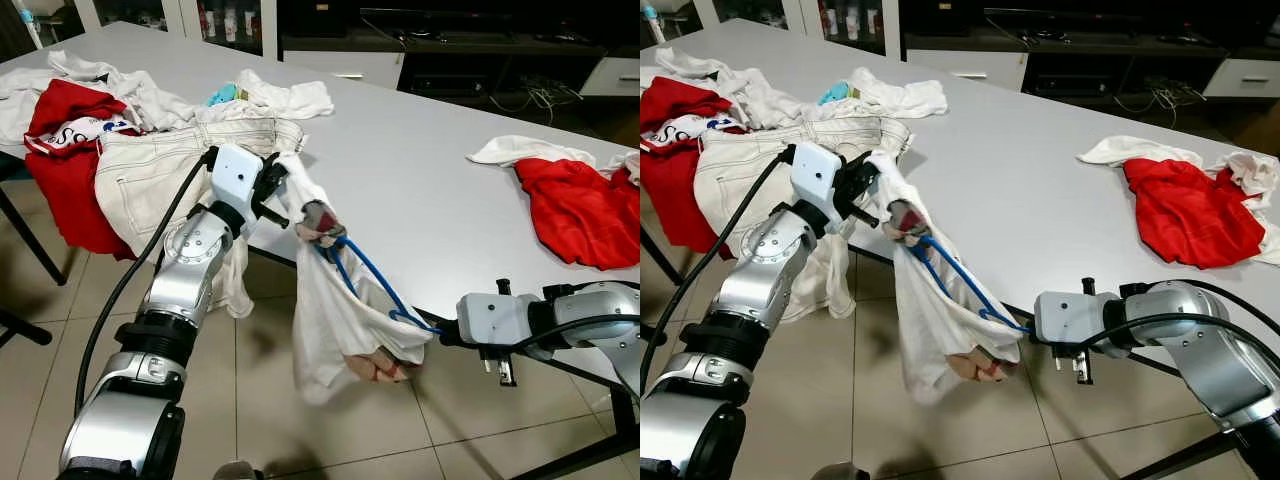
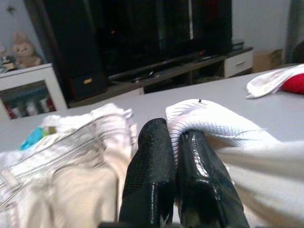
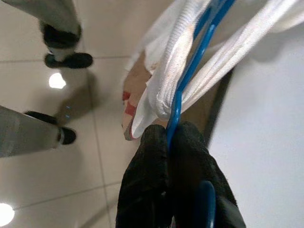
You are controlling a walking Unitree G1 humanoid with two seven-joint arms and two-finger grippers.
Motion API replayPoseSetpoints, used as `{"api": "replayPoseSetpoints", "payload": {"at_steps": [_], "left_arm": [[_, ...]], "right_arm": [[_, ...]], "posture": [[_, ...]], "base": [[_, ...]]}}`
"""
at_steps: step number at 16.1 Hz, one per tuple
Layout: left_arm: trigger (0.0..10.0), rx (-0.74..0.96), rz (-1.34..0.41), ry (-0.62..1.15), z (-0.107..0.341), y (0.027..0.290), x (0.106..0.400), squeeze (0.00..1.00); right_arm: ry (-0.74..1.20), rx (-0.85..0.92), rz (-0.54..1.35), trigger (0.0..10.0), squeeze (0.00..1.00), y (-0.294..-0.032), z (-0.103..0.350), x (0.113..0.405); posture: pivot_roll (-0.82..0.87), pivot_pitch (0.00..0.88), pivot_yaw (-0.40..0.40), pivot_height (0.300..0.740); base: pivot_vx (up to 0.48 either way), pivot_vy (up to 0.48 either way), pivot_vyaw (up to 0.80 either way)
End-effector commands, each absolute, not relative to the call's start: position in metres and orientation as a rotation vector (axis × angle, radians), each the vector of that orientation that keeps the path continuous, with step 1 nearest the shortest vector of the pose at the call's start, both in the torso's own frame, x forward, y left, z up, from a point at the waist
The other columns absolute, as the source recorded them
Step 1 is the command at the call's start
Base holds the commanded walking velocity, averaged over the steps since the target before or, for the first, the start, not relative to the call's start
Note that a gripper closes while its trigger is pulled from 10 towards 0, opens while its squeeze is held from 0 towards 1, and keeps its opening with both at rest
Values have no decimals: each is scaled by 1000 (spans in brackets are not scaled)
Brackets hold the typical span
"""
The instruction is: Hang hanger
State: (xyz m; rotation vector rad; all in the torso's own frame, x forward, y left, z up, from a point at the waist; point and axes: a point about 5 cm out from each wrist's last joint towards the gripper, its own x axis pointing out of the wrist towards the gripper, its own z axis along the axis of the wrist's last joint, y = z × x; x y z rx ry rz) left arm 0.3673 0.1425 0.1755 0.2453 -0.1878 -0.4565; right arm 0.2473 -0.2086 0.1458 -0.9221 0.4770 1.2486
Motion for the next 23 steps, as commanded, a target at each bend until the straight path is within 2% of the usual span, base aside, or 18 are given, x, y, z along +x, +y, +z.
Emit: {"api": "replayPoseSetpoints", "payload": {"at_steps": [1, 4, 8, 10, 17, 19, 21, 23], "left_arm": [[0, 252, -367, -195, 179, 160, 369, 0], [0, 234, -265, -188, 182, 180, 372, 0], [0, 205, -201, -148, 173, 191, 372, 0], [0, 219, -148, -124, 167, 200, 371, 0], [0, 210, -10, -132, 173, 229, 372, 0], [0, 128, 118, -137, 178, 249, 372, 0], [0, 91, 186, -116, 174, 260, 370, 0], [0, 99, 184, -90, 166, 260, 368, 0]], "right_arm": [[509, -933, 1274, 0, 0, -217, 148, 242], [523, -932, 1325, 0, 0, -217, 145, 235], [508, -899, 1360, 0, 0, -213, 148, 231], [552, -885, 1398, 0, 0, -220, 146, 221], [573, -883, 1460, 0, 0, -220, 145, 211], [571, -902, 1519, 0, 0, -214, 141, 206], [560, -897, 1518, 0, 0, -212, 142, 207], [522, -885, 1469, 0, 0, -213, 146, 215]], "posture": [[-21, 0, -33, 740], [-16, 0, -38, 740], [-17, 0, -39, 740], [-16, 0, -39, 740], [-17, 0, -44, 740], [-16, 0, -39, 740], [-16, 0, -38, 740], [-16, 0, -35, 740]], "base": [[0, 0, 0], [0, 0, 0], [0, 0, 0], [0, 0, 0], [0, 0, 0], [0, 0, 0], [0, 0, 0], [0, 0, 0]]}}
